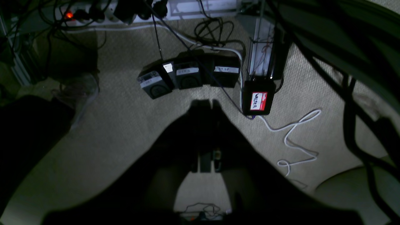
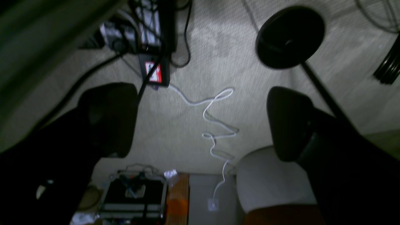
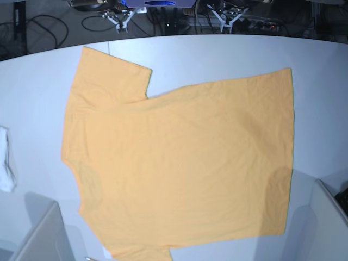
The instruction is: Fold the T-shirt properly
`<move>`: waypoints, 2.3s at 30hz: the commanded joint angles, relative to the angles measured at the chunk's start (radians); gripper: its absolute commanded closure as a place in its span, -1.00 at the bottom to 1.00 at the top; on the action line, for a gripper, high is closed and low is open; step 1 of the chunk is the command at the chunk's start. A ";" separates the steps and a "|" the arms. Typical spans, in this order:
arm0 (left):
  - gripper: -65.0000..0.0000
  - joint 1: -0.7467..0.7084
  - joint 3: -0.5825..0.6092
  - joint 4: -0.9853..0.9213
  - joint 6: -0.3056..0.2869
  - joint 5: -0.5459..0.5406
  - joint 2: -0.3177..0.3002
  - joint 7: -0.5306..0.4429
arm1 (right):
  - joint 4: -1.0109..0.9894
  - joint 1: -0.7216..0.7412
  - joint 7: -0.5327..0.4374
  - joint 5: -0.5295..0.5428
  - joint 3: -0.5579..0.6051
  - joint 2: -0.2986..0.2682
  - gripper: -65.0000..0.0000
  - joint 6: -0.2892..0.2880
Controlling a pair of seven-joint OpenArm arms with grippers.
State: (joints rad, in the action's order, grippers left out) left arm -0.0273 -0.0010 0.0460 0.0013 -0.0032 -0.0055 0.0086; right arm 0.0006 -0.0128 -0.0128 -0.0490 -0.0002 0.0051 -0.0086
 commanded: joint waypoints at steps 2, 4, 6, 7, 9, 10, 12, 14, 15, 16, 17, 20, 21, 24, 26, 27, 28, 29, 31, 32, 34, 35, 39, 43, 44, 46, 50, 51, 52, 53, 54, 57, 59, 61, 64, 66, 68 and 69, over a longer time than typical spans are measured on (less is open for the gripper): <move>0.98 0.000 -0.001 -0.001 0.006 -0.004 0.002 -0.003 | -0.001 -0.006 0.006 0.004 0.002 -0.001 -0.43 0.000; 0.98 -0.003 -0.001 -0.001 0.006 -0.004 0.000 -0.005 | -0.001 -0.006 0.006 0.004 0.002 -0.001 0.11 0.000; 0.98 -0.004 -0.001 -0.001 0.006 -0.004 -0.001 -0.006 | -0.001 -0.005 0.006 0.004 0.002 -0.001 0.72 0.000; 0.98 -0.006 -0.001 -0.001 0.006 -0.004 -0.001 -0.003 | -0.001 -0.005 0.006 0.004 0.002 -0.001 0.98 0.000; 0.93 -0.006 -0.001 -0.001 0.006 -0.004 -0.003 0.000 | -0.001 -0.005 0.006 0.004 0.002 -0.001 1.00 0.000; 0.82 -0.006 -0.001 -0.001 0.006 -0.004 -0.003 0.000 | -0.001 -0.005 0.006 0.004 0.002 -0.001 1.00 0.000; 0.47 -0.006 -0.001 -0.001 0.006 -0.004 -0.003 0.000 | -0.001 -0.005 0.006 0.004 0.002 -0.001 1.00 0.002; 0.14 -0.007 -0.001 -0.001 0.006 -0.004 -0.003 0.000 | -0.001 -0.005 0.006 0.004 0.002 -0.001 1.00 0.002; 0.00 -0.007 -0.001 -0.001 0.006 -0.004 -0.001 0.000 | -0.001 -0.005 0.006 0.004 0.002 -0.001 1.00 0.002; -0.08 -0.007 -0.001 -0.001 0.006 -0.004 -0.001 0.000 | -0.001 -0.006 0.006 0.004 0.002 -0.001 1.00 0.002; -0.10 -0.007 -0.001 -0.001 0.006 -0.004 -0.001 0.000 | -0.001 -0.006 0.006 0.004 0.002 -0.001 1.00 0.002; -0.09 -0.009 -0.001 -0.001 0.006 -0.004 -0.001 0.000 | -0.001 -0.008 0.006 0.002 0.002 -0.003 1.00 0.002; -0.08 -0.009 -0.001 -0.001 0.006 -0.004 -0.003 0.000 | -0.001 -0.009 0.006 0.002 0.002 -0.012 1.00 0.002; 0.25 -0.009 -0.001 -0.005 0.006 -0.004 -0.003 0.000 | -0.001 -0.016 0.006 0.002 0.002 -0.024 1.00 0.002; 0.64 -0.010 -0.001 -0.007 0.006 -0.004 -0.003 0.000 | -0.001 -0.019 0.006 0.002 0.002 -0.029 1.00 0.002; 0.87 -0.018 -0.001 -0.005 0.006 -0.004 -0.003 0.000 | -0.001 -0.019 0.006 0.002 0.002 -0.030 1.00 0.002; 1.00 -0.023 -0.001 -0.001 0.006 -0.004 -0.003 -0.002 | -0.001 -0.019 0.006 0.002 0.002 -0.037 1.00 0.002; 1.00 -0.023 -0.001 -0.001 0.006 -0.004 -0.003 -0.003 | -0.001 -0.020 0.006 0.002 0.002 -0.037 1.00 0.002; 1.00 -0.023 -0.001 -0.001 0.006 -0.004 -0.003 -0.003 | -0.001 -0.020 0.006 0.002 0.002 -0.037 1.00 0.002; 1.00 -0.023 -0.001 -0.001 0.006 -0.004 -0.003 -0.003 | -0.001 -0.020 0.006 0.002 0.002 -0.037 1.00 0.002; 1.00 -0.023 -0.001 -0.001 0.006 -0.004 -0.003 0.000 | -0.001 -0.020 0.006 0.002 0.002 -0.035 1.00 0.002; 1.00 -0.023 -0.001 -0.001 0.006 -0.004 -0.003 0.000 | -0.001 -0.020 0.006 0.002 0.002 -0.035 1.00 0.002; 1.00 -0.024 0.012 -0.001 0.006 0.007 -0.004 -0.006 | 0.017 -0.023 0.006 0.002 0.002 -0.035 1.00 0.002; 1.00 -0.046 0.012 -0.001 0.006 0.007 -0.023 -0.006 | 0.106 -0.079 0.012 0.002 -0.001 -0.037 1.00 0.002; 1.00 -0.058 0.012 -0.001 0.006 0.007 -0.026 -0.008 | 0.128 -0.094 0.012 0.005 -0.002 -0.044 1.00 0.002; 1.00 -0.093 0.005 0.032 0.006 0.007 -0.043 -0.014 | 0.164 -0.126 0.012 0.007 -0.004 -0.060 1.00 0.002; 1.00 -0.228 0.005 0.211 0.006 0.001 -0.090 -0.068 | 0.249 -0.204 0.012 0.008 -0.005 -0.089 1.00 0.002; 1.00 -0.260 0.002 0.252 0.006 -0.001 -0.103 -0.071 | 0.273 -0.224 0.012 0.008 -0.005 -0.089 1.00 0.002; 1.00 -0.288 0.000 0.292 0.006 -0.002 -0.113 -0.071 | 0.293 -0.243 0.012 0.008 -0.005 -0.089 1.00 0.002; 1.00 -0.313 0.000 0.325 0.006 -0.002 -0.121 -0.071 | 0.316 -0.261 0.012 0.008 -0.005 -0.089 1.00 0.002; 1.00 -0.339 0.000 0.355 0.006 -0.004 -0.129 -0.074 | 0.339 -0.280 0.012 0.008 -0.005 -0.089 1.00 0.002; 1.00 -0.415 0.000 0.446 0.006 -0.004 -0.153 -0.077 | 0.390 -0.322 0.012 0.008 -0.007 -0.089 1.00 0.002; 1.00 -0.468 -0.001 0.515 0.006 -0.004 -0.158 -0.077 | 0.408 -0.344 0.014 0.008 -0.045 -0.089 1.00 0.002; 1.00 -0.530 -0.001 0.596 0.006 -0.005 -0.185 -0.078 | 0.436 -0.364 0.029 0.008 -0.133 -0.089 1.00 0.002; 1.00 -0.607 -0.006 0.699 0.006 -0.007 -0.195 -0.078 | 0.533 -0.401 0.103 0.007 -0.257 -0.089 1.00 0.000; 1.00 -0.662 -0.060 0.771 0.006 -0.007 -0.205 -0.078 | 0.640 -0.439 0.155 0.005 -0.318 -0.089 1.00 -0.008; 1.00 -0.705 -0.143 0.840 0.004 -0.005 -0.204 -0.078 | 0.770 -0.487 0.208 0.005 -0.366 -0.086 1.00 -0.049; 1.00 -0.722 -0.172 0.871 0.004 -0.005 -0.202 -0.078 | 0.829 -0.507 0.244 0.007 -0.383 -0.081 1.00 -0.072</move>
State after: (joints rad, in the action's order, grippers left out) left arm -0.7334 -0.1730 0.9150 -0.0010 -0.0090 -0.1944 -0.0578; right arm 0.8337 -0.5106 0.2401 -0.0406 -0.3809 -0.0708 -0.0864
